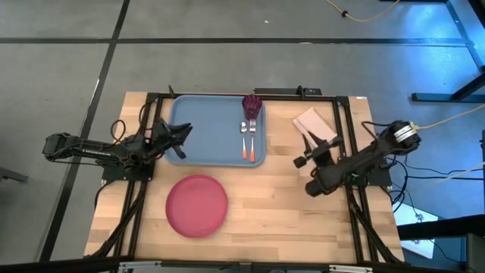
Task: Pick and place plate/cup/fork/spoon on tray
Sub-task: Put the pink plate on the blue tray
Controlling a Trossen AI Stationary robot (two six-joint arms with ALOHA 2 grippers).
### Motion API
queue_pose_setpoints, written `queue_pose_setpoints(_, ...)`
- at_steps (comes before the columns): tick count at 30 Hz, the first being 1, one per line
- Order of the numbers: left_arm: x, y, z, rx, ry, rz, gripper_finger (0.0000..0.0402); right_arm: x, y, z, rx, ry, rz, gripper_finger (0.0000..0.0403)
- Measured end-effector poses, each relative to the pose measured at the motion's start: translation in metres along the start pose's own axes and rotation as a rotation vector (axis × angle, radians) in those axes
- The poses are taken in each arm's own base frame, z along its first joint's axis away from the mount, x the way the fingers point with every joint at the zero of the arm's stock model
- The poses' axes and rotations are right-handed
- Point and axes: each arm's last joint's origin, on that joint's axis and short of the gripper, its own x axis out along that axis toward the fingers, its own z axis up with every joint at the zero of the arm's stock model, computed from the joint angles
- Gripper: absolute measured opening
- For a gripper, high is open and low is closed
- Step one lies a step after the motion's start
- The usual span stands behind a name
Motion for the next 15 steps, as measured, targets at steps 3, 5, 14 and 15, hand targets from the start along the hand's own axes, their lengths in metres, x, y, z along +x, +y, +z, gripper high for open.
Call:
queue_pose_setpoints(3, 0.0, 0.0, 0.002, -0.016, -0.022, 0.003, 0.0069, -0.003, -0.005, 0.001, 0.088, -0.007, 0.019, 0.0104)
queue_pose_setpoints(5, 0.0, 0.0, 0.005, -0.033, -0.045, 0.0, 0.0069, -0.005, -0.006, 0.003, 0.119, -0.007, 0.027, 0.0104)
queue_pose_setpoints(14, 0.0, -0.001, 0.009, -0.053, -0.081, -0.015, 0.0069, -0.007, 0.001, 0.014, 0.065, -0.014, 0.039, 0.0104)
queue_pose_setpoints(15, 0.0, -0.001, 0.009, -0.044, -0.081, -0.015, 0.0069, -0.007, 0.002, 0.014, 0.063, -0.013, 0.039, 0.0104)
